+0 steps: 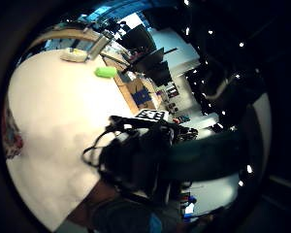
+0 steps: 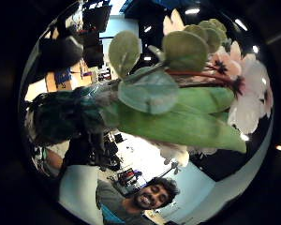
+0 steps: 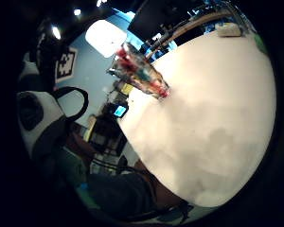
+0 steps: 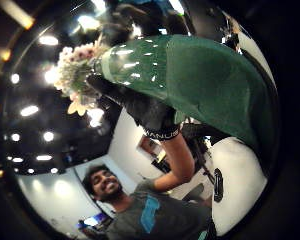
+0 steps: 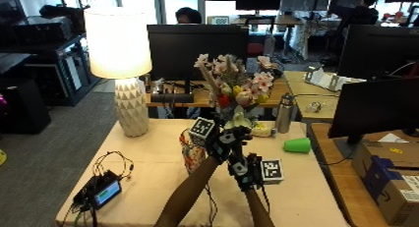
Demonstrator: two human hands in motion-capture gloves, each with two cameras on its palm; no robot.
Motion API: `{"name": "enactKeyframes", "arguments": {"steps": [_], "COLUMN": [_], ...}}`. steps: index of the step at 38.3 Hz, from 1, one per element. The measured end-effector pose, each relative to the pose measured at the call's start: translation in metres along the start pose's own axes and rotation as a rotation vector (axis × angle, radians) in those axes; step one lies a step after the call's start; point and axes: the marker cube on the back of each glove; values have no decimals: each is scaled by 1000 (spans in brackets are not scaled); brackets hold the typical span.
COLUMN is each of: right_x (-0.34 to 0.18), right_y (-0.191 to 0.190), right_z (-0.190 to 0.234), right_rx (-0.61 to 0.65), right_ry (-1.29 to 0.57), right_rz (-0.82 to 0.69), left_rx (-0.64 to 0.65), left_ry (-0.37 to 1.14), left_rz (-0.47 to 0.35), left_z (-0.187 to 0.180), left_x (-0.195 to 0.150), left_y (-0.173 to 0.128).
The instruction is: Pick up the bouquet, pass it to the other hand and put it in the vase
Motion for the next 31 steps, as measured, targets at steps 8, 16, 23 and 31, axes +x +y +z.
{"name": "enactKeyframes", "arguments": {"steps": [8, 16, 23, 31], "right_x": [18, 20, 2, -14], "right_y": [-2, -10, 0, 9], "right_z": [8, 5, -11, -60], "right_rx": [-60, -125, -190, -49], "right_ry": [-37, 105, 277, 732], "right_rz": [44, -48, 15, 19], "left_rx": [66, 118, 148, 261], "left_ry": [-14, -37, -69, -171], "left_rz": [-44, 11, 75, 170], "left_z": [6, -2, -19, -64], "left_x": [-8, -1, 37, 95], "left_y": [-5, -9, -12, -22]}}
